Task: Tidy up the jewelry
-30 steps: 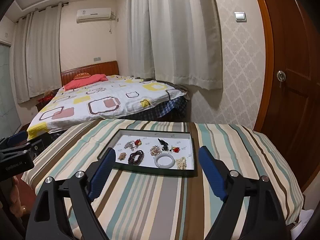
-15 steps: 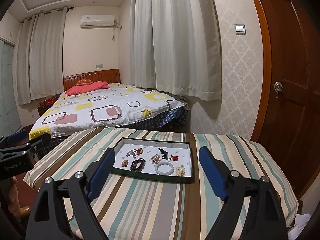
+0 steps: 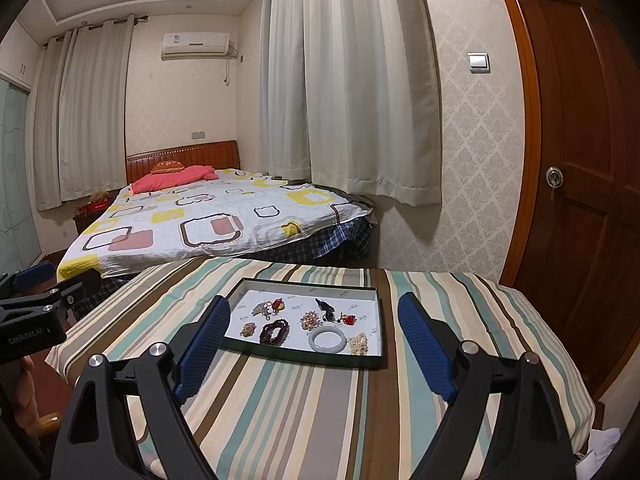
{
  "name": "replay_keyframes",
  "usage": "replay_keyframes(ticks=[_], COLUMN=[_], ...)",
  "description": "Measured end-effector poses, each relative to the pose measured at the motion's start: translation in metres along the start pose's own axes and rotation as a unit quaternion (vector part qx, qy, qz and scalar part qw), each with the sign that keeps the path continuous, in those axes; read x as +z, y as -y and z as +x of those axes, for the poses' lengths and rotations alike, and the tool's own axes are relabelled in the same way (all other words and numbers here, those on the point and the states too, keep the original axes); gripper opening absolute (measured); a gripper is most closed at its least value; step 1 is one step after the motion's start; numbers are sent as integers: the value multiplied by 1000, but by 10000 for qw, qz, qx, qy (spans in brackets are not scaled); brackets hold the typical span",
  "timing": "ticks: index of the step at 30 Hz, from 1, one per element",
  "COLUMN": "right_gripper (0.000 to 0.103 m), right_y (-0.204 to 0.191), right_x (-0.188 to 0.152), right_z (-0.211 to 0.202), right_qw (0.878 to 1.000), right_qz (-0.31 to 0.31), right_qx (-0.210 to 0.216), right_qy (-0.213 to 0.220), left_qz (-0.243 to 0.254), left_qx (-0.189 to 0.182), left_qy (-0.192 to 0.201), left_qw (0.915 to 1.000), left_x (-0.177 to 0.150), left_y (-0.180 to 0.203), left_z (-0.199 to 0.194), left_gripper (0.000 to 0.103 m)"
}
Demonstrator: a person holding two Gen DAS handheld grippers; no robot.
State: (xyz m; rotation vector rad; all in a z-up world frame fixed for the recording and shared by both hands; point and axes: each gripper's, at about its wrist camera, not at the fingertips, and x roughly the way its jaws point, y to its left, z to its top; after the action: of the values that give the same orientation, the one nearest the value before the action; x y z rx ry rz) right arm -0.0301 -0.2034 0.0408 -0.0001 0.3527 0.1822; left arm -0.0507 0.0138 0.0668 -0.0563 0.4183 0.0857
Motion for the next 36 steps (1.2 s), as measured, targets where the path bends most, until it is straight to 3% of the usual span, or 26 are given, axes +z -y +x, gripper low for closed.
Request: replay_keyframes(ticks=[36], right_gripper=[83], right_y=[-1], right_x=[1], right_z=[0], right_qw=[10000], right_qz=[-12], right_qx=[-7], right_qy=[11], left_qz=[-33], left_qx=[-34], left_qy=[-23], left_qw=[10000], left_x=[0], left_y=[3], left_z=[0], left_gripper=[99])
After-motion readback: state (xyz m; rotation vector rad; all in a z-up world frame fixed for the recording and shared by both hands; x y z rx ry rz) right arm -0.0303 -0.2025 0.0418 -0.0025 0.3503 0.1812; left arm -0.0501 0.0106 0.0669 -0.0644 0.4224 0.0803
